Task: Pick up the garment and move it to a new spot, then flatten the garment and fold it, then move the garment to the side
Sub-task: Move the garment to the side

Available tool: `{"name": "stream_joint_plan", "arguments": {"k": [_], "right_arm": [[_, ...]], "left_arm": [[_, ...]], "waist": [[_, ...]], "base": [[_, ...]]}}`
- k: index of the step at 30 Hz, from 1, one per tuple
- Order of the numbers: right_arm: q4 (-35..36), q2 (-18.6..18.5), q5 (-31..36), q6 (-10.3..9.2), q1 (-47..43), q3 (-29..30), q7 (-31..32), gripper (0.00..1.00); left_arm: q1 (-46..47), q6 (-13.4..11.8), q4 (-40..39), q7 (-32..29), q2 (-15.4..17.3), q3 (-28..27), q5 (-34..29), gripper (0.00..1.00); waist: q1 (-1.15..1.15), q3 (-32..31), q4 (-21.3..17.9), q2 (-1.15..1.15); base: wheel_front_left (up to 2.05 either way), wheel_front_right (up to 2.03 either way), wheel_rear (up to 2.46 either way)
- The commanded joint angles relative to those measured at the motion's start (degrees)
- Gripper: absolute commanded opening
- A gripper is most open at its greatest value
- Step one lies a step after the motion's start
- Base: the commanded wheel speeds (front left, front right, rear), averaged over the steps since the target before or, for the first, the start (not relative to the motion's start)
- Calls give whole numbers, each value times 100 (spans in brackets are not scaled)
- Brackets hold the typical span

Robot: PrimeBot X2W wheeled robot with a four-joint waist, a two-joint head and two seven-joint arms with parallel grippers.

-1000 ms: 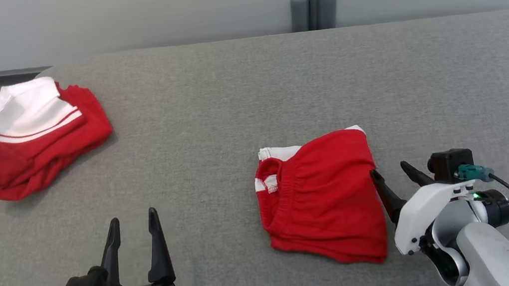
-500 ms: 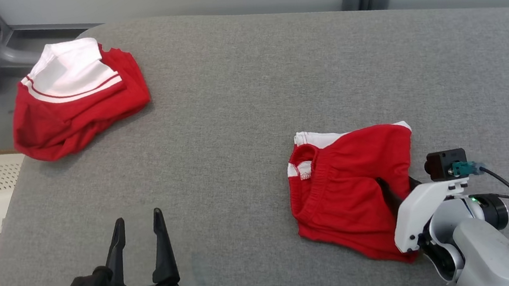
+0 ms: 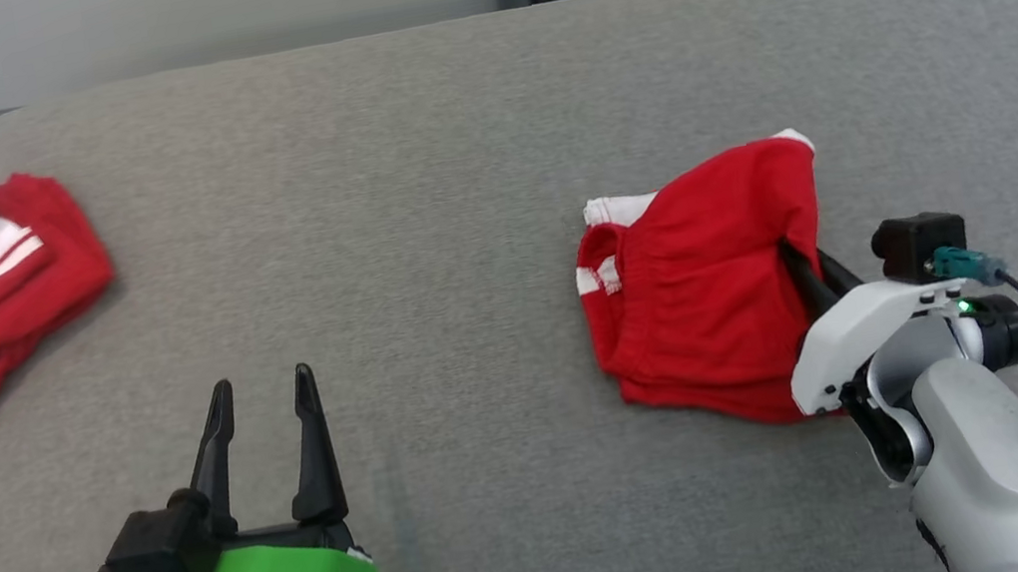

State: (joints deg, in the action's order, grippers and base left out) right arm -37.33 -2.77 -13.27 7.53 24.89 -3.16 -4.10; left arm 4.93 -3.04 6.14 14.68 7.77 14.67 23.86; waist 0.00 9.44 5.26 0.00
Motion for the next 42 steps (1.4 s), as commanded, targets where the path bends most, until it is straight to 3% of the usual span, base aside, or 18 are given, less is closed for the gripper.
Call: {"name": "stream_joint_plan", "arguments": {"k": [1,9,15,23,27,42], "right_arm": [[66,-19,55,-8,108,88,-68,0],[88,-7,-55,-8,215,397,-312,0],[-101,-8,-88,-8,345,402,-534,0],[-432,-25,570,-8,931,539,-592,0],[-595,-221,955,-8,1442,670,-446,0],[-1704,-2148,1614,-8,3057,878,47,0]], "left_arm": [[172,4,-55,-36,59,19,-85,100],[510,37,-311,-346,236,211,-285,100],[620,17,-495,-527,358,277,-381,100],[673,-61,-732,-633,451,252,-404,100],[697,-110,-851,-658,492,214,-408,100],[753,-183,-1234,-781,630,266,-476,100]], "waist": [[0,512,-1198,0],[0,947,-2323,0],[0,1088,-2564,0],[0,1216,-2271,0],[0,1313,-2013,0],[0,1797,-1099,0]], "base": [[0,0,0],[0,0,0],[0,0,0],[0,0,0],[0,0,0],[0,0,0]]}}
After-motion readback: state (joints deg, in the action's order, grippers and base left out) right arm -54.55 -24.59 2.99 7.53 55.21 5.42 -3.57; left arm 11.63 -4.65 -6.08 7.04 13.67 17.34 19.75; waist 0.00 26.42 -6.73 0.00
